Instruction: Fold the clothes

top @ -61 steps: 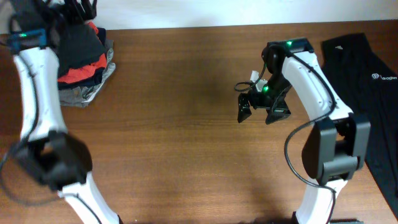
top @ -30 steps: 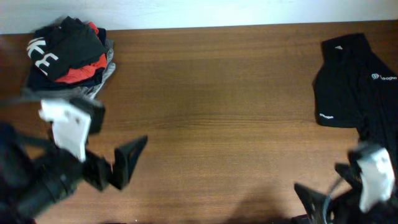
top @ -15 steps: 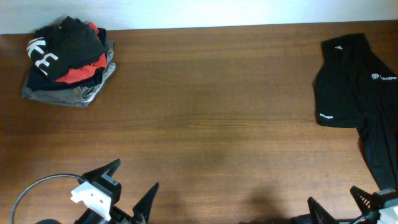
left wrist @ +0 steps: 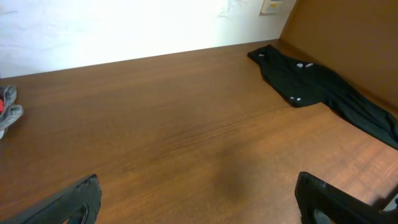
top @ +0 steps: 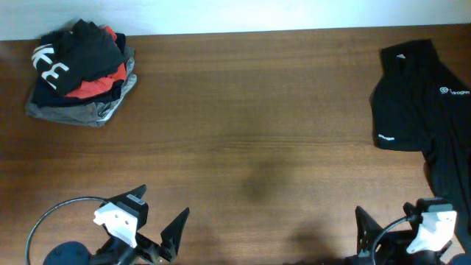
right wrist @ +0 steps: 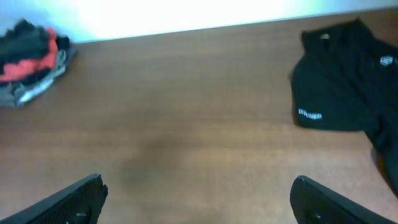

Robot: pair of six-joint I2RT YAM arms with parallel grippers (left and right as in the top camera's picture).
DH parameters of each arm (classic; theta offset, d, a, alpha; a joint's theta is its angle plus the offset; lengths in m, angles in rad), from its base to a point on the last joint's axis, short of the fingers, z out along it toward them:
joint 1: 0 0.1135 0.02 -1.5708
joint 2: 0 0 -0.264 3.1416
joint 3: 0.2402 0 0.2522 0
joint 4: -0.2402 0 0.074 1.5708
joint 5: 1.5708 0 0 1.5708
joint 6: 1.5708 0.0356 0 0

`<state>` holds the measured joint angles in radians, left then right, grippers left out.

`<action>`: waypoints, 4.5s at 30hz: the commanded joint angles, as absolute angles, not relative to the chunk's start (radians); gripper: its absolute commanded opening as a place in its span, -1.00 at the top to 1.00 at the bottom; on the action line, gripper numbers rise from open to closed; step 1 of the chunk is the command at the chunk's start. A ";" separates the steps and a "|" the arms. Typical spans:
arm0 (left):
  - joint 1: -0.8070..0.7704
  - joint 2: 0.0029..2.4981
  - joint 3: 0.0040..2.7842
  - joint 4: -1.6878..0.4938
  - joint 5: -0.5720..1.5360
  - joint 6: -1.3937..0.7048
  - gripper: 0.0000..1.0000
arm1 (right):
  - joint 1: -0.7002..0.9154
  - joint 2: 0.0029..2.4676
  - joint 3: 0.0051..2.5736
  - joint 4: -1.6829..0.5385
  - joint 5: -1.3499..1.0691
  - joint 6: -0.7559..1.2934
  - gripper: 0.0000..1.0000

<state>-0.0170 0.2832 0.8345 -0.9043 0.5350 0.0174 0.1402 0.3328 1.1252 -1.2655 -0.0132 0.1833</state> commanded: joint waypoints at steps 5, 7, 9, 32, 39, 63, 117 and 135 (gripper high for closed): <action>-0.022 0.280 0.831 -0.910 0.527 0.008 -0.98 | 0.143 0.332 1.123 -1.147 0.012 0.193 -0.98; -0.022 0.280 0.831 -0.910 0.527 0.007 -0.98 | 0.143 0.332 1.123 -1.148 0.012 0.193 -0.98; -0.022 0.280 0.831 -0.910 0.527 0.008 -0.98 | 0.143 0.332 1.123 -1.148 0.012 0.193 -0.98; -0.022 0.280 0.831 -0.913 0.527 0.008 -0.98 | 0.142 0.330 1.085 -1.190 0.113 0.188 -0.97; -0.022 0.280 0.831 -0.913 0.527 0.008 -0.98 | 0.083 0.257 0.864 -0.984 0.121 0.102 -0.98; -0.022 0.280 0.831 -0.913 0.527 0.008 -0.98 | -0.054 0.004 0.141 -0.085 -0.152 -0.074 -0.98; -0.022 0.280 0.831 -0.913 0.527 0.008 -0.98 | -0.053 0.004 0.006 -0.076 -0.040 -0.045 -0.98; -0.025 0.266 0.729 -0.815 0.439 -0.008 -0.98 | -0.053 0.004 0.006 -0.075 -0.040 -0.045 -0.98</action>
<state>-0.0204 0.2821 0.7937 -0.8471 0.5034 0.0029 -0.0452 0.0147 0.0101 -0.0696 -0.0494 -0.0521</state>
